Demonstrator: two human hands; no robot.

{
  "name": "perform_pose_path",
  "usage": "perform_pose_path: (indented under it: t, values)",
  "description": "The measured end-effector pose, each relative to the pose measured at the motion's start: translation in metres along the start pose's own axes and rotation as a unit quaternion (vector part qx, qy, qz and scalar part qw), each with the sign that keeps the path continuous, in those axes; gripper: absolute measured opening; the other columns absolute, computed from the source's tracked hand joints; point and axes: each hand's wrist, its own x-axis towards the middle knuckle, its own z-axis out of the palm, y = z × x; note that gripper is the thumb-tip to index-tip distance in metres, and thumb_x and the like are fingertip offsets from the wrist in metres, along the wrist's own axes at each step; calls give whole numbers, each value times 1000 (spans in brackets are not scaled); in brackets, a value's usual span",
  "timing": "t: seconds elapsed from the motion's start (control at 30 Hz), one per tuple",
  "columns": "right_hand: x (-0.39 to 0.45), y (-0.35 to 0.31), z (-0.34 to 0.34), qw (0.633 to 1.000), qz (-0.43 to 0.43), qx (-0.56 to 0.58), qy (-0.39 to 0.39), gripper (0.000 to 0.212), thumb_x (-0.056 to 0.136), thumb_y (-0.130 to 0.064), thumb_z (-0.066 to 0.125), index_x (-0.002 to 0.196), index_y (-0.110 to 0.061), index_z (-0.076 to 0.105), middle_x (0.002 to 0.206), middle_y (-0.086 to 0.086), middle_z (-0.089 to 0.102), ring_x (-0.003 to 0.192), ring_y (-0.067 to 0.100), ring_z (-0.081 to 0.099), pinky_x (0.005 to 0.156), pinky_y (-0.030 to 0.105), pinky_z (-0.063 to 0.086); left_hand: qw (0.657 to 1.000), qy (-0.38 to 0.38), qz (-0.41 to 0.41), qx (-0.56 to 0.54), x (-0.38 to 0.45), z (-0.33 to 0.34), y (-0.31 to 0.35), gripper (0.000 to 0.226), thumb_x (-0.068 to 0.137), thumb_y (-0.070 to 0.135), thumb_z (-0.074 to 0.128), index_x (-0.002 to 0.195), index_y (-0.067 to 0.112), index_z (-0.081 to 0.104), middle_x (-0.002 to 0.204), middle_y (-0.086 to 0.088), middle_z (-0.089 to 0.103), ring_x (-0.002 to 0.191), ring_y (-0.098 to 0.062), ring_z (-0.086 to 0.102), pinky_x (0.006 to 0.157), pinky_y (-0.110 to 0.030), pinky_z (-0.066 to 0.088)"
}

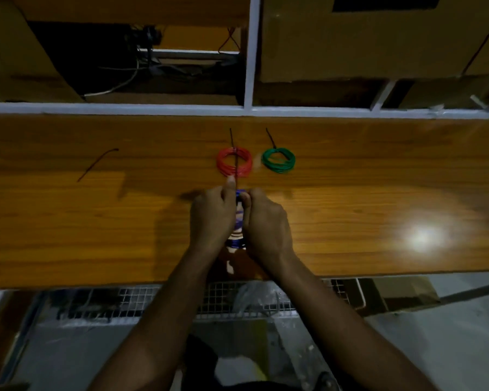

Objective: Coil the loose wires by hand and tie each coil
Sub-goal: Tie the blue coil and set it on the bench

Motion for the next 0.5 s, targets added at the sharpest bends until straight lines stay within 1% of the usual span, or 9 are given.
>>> perform_pose_path:
  t: [0.07,0.13,0.23,0.27,0.3,0.33,0.43,0.47,0.5]
  values:
    - [13,-25,36,1000,8,0,21,23,103,-28,45,95,-9,56,69,12,63,55,27,53,48,39,37,1000,-7,-17,0,25,-22,-26,57,104,45,36,57,15,51,51,0,45,49,-18,44,47,-32,21]
    - [25,-46,67,999,11,-2,45,23,103,-25,44,93,-8,58,64,10,61,50,24,51,46,36,34,999,-3,-29,19,47,-42,-47,56,104,43,38,63,12,58,52,0,46,49,-15,44,47,-31,20]
    - [44,-76,104,999,18,10,40,28,102,-28,40,97,-9,60,68,13,64,57,33,59,48,40,38,999,8,-48,-6,74,-69,-76,51,103,39,43,65,11,62,55,-5,52,49,-17,45,46,-29,23]
    - [50,-84,114,999,12,20,29,26,103,-26,41,99,-9,61,70,14,65,59,35,59,49,39,35,998,14,-57,-21,81,-79,-84,48,102,36,44,63,13,61,54,-4,52,48,-17,44,44,-29,24]
    - [57,-92,123,1000,-2,27,15,26,104,-26,42,100,-9,61,72,14,66,60,34,60,50,38,33,997,22,-70,-29,88,-88,-92,47,102,33,45,60,16,58,52,-2,49,47,-14,41,41,-24,24]
    - [65,-99,133,999,-8,46,-11,29,105,-29,40,100,-10,61,74,12,66,61,32,61,51,38,34,996,31,-83,-34,95,-97,-100,46,102,30,47,58,18,54,51,1,45,45,-12,37,39,-19,21]
    - [100,-113,163,985,12,120,-124,50,104,-47,27,93,-15,64,77,3,67,66,20,64,60,44,49,992,44,-111,-35,121,-123,-126,47,101,29,47,55,21,49,50,4,41,43,-9,34,42,-21,21]
    - [114,-113,175,981,19,137,-136,57,103,-51,24,89,-15,66,77,3,67,68,18,64,62,43,51,991,47,-118,-36,130,-131,-134,46,101,29,47,55,21,49,50,5,42,44,-9,35,41,-21,21]
    - [128,-116,185,978,52,148,-139,61,102,-53,22,88,-14,67,79,3,68,71,19,65,65,42,52,991,52,-120,-39,140,-138,-142,47,101,28,48,55,20,48,50,5,41,43,-8,35,39,-18,21]
